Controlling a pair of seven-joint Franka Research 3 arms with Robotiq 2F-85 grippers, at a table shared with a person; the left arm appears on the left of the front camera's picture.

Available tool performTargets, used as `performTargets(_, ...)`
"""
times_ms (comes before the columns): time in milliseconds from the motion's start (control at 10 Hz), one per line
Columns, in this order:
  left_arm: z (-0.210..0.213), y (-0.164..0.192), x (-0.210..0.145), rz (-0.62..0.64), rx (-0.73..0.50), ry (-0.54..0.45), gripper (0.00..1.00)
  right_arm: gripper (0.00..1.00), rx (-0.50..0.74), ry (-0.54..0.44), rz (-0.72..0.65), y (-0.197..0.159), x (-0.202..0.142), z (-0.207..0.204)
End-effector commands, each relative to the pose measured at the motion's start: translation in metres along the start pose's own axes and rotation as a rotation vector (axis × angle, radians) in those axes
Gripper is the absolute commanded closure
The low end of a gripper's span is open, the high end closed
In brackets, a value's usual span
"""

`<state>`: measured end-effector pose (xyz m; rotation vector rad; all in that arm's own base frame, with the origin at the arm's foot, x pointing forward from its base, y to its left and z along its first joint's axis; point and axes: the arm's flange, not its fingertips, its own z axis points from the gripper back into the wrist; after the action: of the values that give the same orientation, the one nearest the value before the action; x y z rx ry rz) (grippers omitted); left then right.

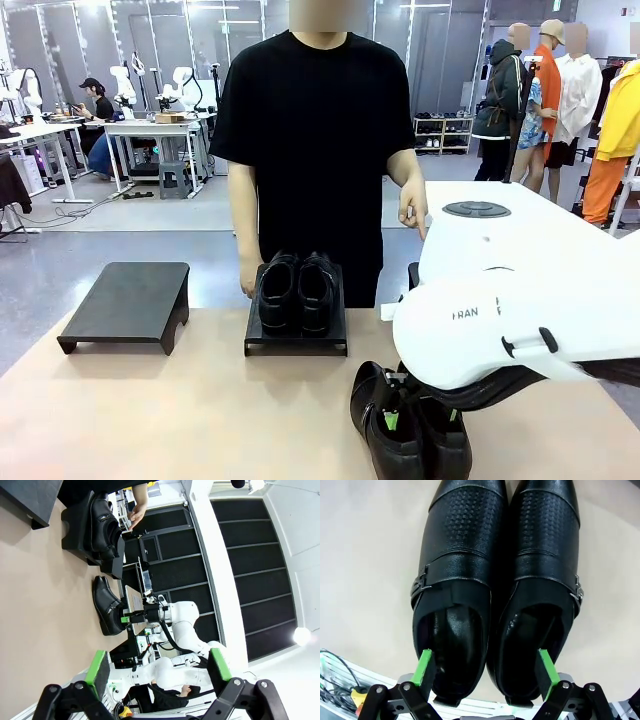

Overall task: Place the shoes on the stand as instructed by the person.
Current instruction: Pick up another pair of Shoes and place it on the Shoes Stand indicated by the person.

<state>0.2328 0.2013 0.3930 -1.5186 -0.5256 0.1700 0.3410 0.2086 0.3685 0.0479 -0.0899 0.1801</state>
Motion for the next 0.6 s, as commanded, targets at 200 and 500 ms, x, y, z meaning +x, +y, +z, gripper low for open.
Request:
performTargets(200, 0.001, -0.001, -0.001, -0.009, -0.016, 0.001, 0.0, 0.0, -0.014, 0.014, -0.044, -0.016, -0.026, -0.039)
performTargets(500, 0.001, -0.001, -0.001, -0.009, -0.016, 0.001, 0.0, 0.6, -0.01, 0.036, -0.039, -0.017, -0.028, -0.046)
